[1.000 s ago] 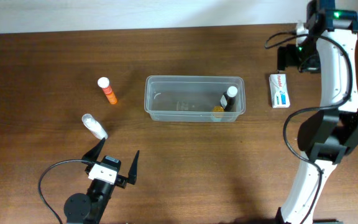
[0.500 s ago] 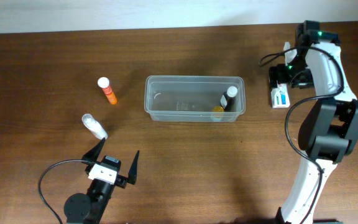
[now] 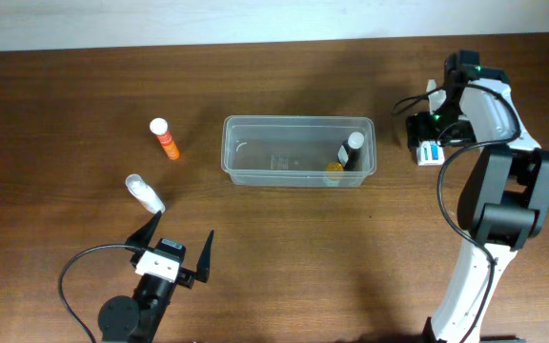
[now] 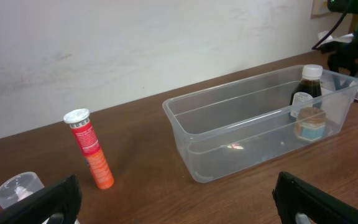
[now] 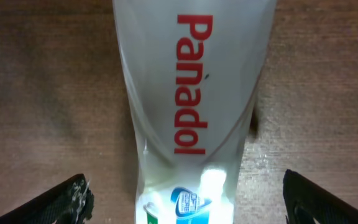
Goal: Pack container
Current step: 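Move the right gripper over the white Panadol box, then lower the right gripper and grasp the Panadol box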
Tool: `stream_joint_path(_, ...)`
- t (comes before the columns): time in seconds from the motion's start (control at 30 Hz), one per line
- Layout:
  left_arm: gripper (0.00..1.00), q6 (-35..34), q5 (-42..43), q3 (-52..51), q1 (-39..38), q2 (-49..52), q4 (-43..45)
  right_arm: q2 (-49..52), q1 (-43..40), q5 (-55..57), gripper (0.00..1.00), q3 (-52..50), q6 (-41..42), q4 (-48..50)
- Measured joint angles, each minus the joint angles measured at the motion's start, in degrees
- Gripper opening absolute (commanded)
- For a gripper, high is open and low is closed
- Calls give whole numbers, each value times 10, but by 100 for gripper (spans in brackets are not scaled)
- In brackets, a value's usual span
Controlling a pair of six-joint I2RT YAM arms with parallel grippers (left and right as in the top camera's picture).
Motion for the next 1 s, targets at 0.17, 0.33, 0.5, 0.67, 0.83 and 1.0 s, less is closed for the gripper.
stream_joint_path(0.17,99,0,0,0,0,0,0,0,0,0,90,-7,-2,20)
stream_joint_path(0.33,99,0,0,0,0,0,0,0,0,0,90,-23,-2,47)
stream_joint_path(0.5,99,0,0,0,0,0,0,0,1,0,90,-47,-2,69)
stream_joint_path(0.67,99,0,0,0,0,0,0,0,1,-1,84,-47,-6,76)
stream_joint_path(0.83,99,0,0,0,0,0,0,0,2,-3,60,-47,-9,82)
stream_joint_path(1.0,99,0,0,0,0,0,0,0,3,-3,57,-48,-8,85)
